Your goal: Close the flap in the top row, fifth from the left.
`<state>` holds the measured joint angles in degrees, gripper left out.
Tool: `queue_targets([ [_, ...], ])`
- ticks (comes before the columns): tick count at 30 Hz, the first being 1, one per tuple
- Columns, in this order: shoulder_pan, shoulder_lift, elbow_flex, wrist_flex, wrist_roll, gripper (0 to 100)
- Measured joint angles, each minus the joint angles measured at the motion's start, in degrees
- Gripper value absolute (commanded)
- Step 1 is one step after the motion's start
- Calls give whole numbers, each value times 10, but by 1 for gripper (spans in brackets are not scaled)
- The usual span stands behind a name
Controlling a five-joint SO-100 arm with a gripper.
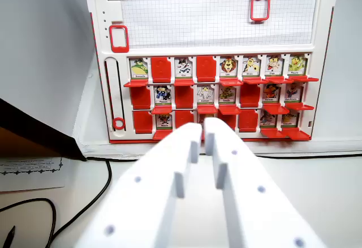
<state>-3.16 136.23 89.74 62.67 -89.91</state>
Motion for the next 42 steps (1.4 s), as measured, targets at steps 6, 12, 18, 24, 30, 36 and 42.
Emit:
queue_targets([
  [6, 8, 12, 30, 0, 0, 0],
  [12, 11, 21, 77, -2, 0, 0],
  [18, 26, 33, 163, -57, 0, 0],
  [24, 41, 33, 244, -146, 0, 0],
  [30, 41, 7, 292, -248, -6, 0],
  [36, 51, -68, 296, -338, -7, 0],
  [42, 68, -167, 296, -412, -7, 0],
])
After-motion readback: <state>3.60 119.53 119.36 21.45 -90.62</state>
